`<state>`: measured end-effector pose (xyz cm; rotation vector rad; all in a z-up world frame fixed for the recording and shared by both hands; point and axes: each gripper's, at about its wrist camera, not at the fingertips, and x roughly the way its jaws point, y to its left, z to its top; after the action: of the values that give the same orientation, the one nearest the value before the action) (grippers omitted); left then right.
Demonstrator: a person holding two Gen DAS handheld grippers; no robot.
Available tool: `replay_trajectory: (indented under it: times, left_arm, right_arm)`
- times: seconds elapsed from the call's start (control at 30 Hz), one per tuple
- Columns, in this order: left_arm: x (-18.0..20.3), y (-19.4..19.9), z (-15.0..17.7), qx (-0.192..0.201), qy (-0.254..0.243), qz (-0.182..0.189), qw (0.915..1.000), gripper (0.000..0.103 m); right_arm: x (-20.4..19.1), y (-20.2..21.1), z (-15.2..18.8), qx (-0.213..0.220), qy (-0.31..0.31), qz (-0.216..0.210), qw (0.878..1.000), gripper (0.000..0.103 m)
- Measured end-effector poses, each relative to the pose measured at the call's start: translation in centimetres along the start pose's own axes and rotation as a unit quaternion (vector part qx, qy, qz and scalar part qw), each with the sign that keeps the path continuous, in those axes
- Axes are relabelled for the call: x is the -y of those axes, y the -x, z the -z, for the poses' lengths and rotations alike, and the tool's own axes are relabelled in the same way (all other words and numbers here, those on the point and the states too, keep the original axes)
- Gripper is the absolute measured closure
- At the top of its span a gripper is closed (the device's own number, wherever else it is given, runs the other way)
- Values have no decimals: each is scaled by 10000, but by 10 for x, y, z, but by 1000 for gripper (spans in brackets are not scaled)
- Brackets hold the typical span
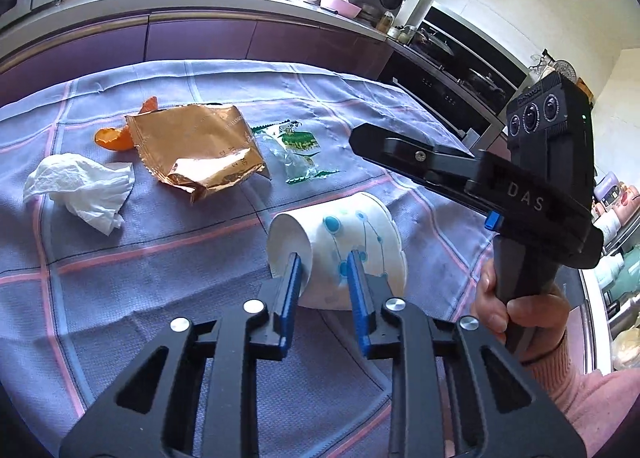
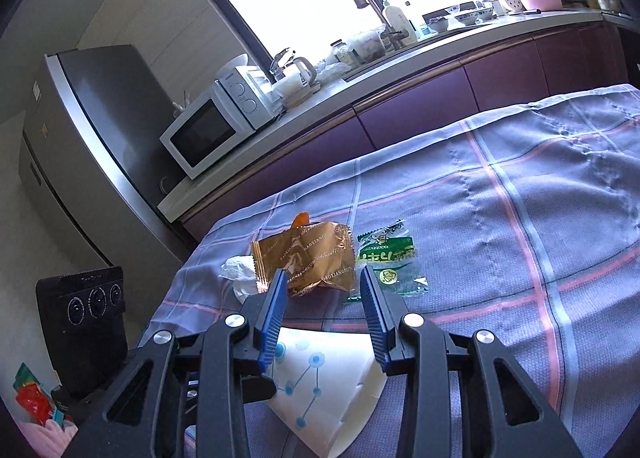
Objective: Collect trash
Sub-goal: 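Move both tools back to the table toward the white paper cup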
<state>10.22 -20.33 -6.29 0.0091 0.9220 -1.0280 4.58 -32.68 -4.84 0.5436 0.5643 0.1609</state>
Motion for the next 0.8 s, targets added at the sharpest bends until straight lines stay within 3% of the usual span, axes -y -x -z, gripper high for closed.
replay_trajectory:
  times: [0.33,0.47,0.57,0.8]
  left_arm:
    - [-16,31,9,271,205,-9,9994,86]
    - [-30,55,15,423,304,-160,9985,86]
    - [-43,74,21,548,439,-306,9971,86]
    - [-77,112,37,787,856,-583,9915,86]
  right_arm:
    - [-9,-44,-13,-487,193,-88,9986,65]
    - [-16,-62,-19,-637,379,-30,9972,60]
    - [-18,-76,-22,-720,444,103,9964,48]
    - [-19,-103,-23,-1010,548,320,9929,42]
